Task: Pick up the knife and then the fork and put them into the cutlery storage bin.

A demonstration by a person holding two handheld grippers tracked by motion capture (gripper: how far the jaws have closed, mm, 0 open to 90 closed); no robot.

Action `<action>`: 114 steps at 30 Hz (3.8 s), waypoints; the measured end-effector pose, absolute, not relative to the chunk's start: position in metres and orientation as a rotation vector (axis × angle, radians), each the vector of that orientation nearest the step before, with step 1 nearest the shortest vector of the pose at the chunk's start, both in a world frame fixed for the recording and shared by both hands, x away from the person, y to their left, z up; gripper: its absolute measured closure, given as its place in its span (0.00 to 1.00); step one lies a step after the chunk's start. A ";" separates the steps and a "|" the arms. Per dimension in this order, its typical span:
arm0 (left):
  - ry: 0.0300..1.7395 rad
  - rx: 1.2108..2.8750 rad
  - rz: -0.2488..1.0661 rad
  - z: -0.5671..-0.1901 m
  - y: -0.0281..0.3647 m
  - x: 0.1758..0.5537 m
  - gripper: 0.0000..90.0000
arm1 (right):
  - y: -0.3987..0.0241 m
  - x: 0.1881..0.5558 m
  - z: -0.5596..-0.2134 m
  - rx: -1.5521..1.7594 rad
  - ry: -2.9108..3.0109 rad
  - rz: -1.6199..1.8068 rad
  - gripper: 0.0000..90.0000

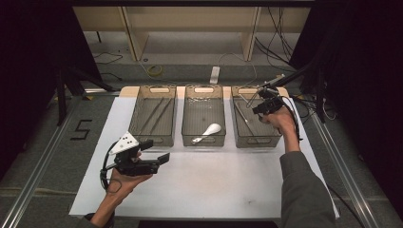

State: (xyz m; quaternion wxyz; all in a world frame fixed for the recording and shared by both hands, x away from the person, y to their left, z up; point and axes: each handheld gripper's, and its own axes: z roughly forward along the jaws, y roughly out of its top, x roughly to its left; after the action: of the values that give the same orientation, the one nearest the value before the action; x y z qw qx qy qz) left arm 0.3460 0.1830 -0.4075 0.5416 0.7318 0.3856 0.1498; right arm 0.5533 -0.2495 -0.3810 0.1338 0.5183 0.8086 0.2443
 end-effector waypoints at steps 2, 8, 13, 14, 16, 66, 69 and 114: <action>0.914 1.740 0.357 -0.407 0.183 0.346 0.18 | -0.248 0.554 -0.383 1.509 2.344 0.701 0.94; 0.915 1.740 0.356 -0.407 0.183 0.346 0.18 | -0.245 0.559 -0.388 1.525 2.335 0.688 0.94; 0.915 1.739 0.354 -0.407 0.183 0.346 0.18 | -0.245 0.561 -0.389 1.575 2.279 0.714 0.91; 0.916 1.740 0.353 -0.407 0.184 0.346 0.18 | -0.246 0.560 -0.388 1.580 2.283 0.745 0.87; 0.915 1.740 0.354 -0.407 0.183 0.346 0.18 | -0.246 0.559 -0.386 1.566 2.288 0.768 0.83; 0.919 1.738 0.329 -0.409 0.183 0.347 0.18 | -0.220 0.434 -0.364 1.234 2.249 1.219 0.33; 0.921 1.738 0.327 -0.409 0.184 0.347 0.18 | -0.219 0.429 -0.363 1.221 2.245 1.232 0.33; 0.907 1.758 0.274 -0.410 0.181 0.347 0.18 | -0.232 0.346 -0.414 1.170 2.135 1.462 0.25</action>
State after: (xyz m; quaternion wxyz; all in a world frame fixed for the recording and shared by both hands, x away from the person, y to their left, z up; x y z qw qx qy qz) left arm 0.3465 0.1813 -0.4101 0.5415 0.7400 0.3820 0.1155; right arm 0.3460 -0.2317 -0.4142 0.1504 0.4073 0.7432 0.5090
